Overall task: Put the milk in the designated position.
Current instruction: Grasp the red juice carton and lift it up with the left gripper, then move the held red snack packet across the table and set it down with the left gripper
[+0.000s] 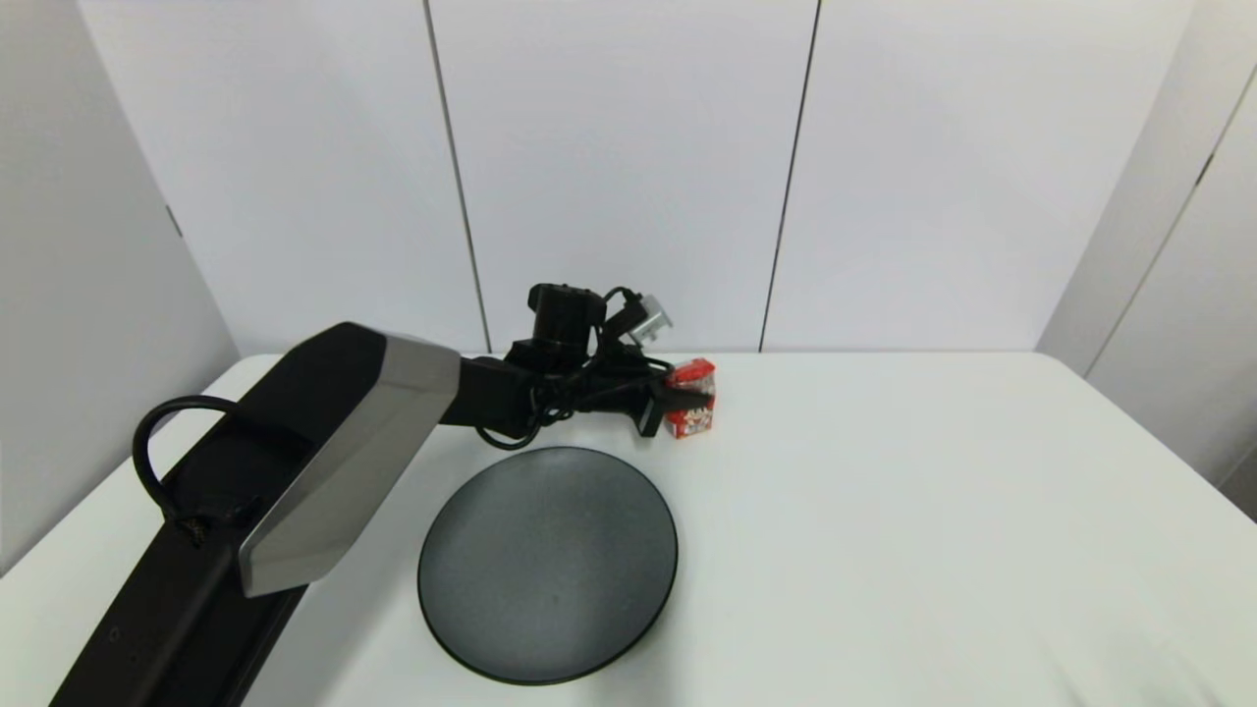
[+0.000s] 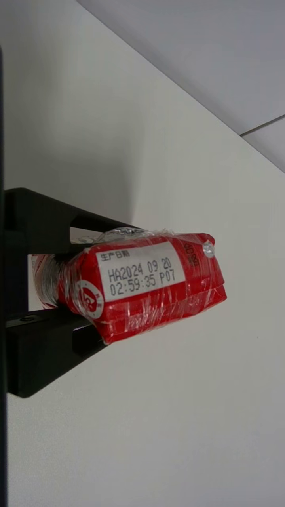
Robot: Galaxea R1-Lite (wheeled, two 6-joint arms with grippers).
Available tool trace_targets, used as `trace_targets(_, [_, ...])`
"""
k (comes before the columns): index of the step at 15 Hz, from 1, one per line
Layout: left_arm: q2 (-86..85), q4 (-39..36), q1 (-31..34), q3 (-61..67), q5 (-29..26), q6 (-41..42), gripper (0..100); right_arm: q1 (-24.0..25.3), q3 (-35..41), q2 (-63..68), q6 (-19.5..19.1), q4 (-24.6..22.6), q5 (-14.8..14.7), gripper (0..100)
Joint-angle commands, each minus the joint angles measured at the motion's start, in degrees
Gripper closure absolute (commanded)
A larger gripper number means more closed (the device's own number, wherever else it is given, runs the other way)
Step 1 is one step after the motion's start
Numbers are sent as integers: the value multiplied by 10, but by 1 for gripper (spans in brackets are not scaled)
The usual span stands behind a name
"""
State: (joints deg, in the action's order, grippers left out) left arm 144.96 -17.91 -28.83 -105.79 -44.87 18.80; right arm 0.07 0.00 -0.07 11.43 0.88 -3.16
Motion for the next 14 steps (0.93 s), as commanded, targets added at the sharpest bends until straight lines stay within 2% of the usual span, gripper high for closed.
trace_targets(1, [-19, 4, 0, 1, -2, 0, 100, 0, 1, 1, 1, 0, 0, 0])
trace_targets(7, [-157, 109, 0, 41, 8, 10, 100, 0, 1, 1, 1, 0, 0, 0])
trace_targets(8, [-187, 118, 1, 65, 29, 10, 100, 0, 1, 1, 1, 1, 0, 0])
trace_targets(11, [-319, 115, 18, 213, 137, 4, 100, 0, 0, 1, 1, 0, -1, 0])
trace_targets(14, [-425, 111, 57, 321, 174, 1, 100, 0, 1, 1, 1, 0, 0, 0])
